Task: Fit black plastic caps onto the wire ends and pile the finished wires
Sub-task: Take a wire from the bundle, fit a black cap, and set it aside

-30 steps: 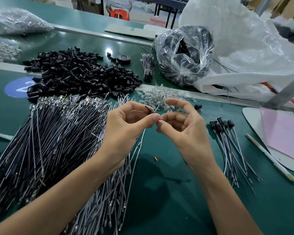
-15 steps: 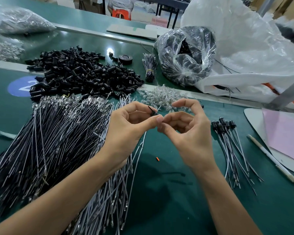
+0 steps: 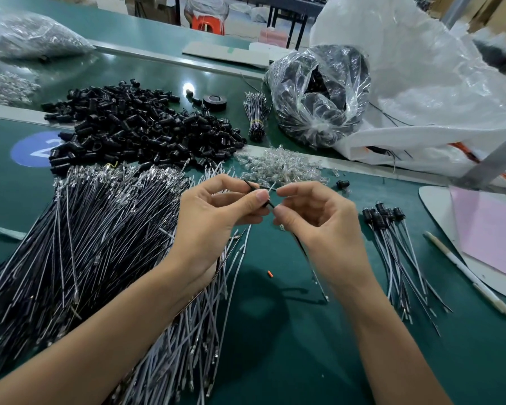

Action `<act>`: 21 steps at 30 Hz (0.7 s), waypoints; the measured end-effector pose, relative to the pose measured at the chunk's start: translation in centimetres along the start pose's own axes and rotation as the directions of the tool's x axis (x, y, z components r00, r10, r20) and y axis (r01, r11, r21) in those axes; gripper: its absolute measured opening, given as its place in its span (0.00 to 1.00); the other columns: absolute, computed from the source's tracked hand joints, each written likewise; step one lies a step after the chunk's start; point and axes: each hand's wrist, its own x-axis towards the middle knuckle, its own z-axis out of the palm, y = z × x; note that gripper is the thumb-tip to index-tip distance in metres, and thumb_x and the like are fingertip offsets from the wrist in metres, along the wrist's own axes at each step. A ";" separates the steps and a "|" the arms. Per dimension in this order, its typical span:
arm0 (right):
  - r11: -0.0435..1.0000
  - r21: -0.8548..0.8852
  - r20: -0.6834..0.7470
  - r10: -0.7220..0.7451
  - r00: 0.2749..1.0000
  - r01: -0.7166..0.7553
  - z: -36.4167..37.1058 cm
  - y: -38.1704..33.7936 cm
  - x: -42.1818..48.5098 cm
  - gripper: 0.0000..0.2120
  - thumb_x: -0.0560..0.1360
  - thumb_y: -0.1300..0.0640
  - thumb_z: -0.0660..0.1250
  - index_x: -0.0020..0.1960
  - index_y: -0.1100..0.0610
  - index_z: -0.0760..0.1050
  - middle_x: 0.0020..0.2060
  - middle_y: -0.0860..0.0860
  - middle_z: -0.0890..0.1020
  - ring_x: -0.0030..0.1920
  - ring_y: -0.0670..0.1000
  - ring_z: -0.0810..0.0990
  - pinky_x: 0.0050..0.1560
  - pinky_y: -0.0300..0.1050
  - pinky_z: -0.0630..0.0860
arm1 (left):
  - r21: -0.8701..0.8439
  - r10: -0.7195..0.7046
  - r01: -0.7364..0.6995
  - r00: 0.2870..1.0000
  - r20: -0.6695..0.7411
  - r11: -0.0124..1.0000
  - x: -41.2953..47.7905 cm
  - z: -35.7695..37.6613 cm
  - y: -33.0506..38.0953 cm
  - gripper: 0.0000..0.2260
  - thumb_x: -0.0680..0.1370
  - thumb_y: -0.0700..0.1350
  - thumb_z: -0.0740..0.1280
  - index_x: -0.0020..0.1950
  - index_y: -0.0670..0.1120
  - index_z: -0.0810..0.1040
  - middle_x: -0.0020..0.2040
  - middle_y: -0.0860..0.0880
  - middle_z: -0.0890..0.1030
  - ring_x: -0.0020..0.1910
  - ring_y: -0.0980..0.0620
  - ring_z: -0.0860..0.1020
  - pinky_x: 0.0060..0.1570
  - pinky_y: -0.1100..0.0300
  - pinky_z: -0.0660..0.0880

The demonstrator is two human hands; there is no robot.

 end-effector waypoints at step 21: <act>0.665 -0.664 0.019 -0.442 0.897 0.342 1.2 1.2 -0.7 0.04 0.73 0.62 0.73 0.41 0.61 0.79 0.45 0.51 0.80 0.44 0.49 0.78 0.47 0.43 0.75 | -0.113 -0.121 0.114 0.991 -0.060 0.987 0.5 -0.5 -0.5 0.10 0.64 0.41 0.74 0.42 0.40 0.78 0.39 0.42 0.85 0.38 0.47 0.85 0.38 0.62 0.80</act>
